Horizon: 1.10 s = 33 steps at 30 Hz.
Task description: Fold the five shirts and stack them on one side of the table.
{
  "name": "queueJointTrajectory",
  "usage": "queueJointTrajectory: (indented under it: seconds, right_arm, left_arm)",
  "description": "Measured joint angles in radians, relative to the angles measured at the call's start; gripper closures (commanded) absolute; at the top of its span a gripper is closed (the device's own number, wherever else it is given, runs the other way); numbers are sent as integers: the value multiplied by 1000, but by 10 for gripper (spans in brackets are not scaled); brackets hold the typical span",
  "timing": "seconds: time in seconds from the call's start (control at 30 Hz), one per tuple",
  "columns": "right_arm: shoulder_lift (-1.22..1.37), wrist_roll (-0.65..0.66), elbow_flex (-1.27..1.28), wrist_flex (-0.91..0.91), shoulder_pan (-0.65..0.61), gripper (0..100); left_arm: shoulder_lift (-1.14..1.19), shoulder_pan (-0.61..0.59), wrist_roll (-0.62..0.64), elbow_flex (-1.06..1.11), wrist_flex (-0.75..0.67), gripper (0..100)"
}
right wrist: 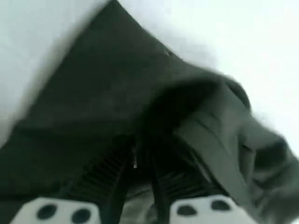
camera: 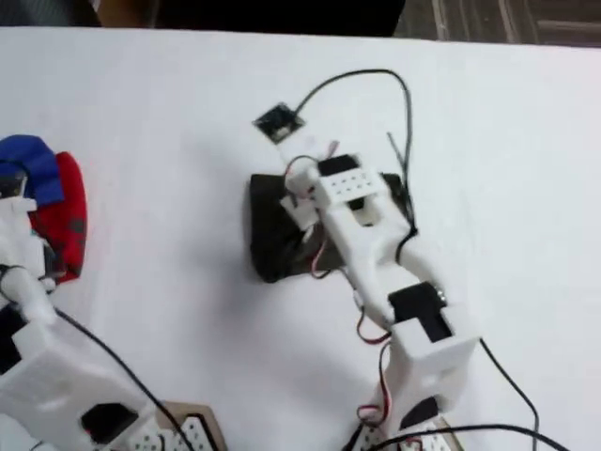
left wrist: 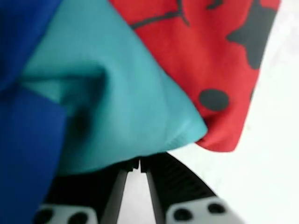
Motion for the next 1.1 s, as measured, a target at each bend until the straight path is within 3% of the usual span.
queueJointTrajectory:
  seconds: [0.33, 0.67, 0.87, 0.97, 1.1]
  right_arm:
    - [-61, 69, 0, 278, 97, 978]
    - [-250, 80, 0, 287, 81, 978]
    - [-250, 80, 69, 193, 31, 978]
    - [-250, 80, 71, 150, 32, 978]
    - [-241, 80, 71, 77, 26, 978]
  left_arm:
    - [60, 3, 2, -35, -68, 973]
    - [133, 23, 2, -425, 382, 973]
    - [199, 253, 0, -463, 713, 973]
    - [269, 348, 0, -470, 744, 973]
    - [351, 381, 2, -488, 733, 973]
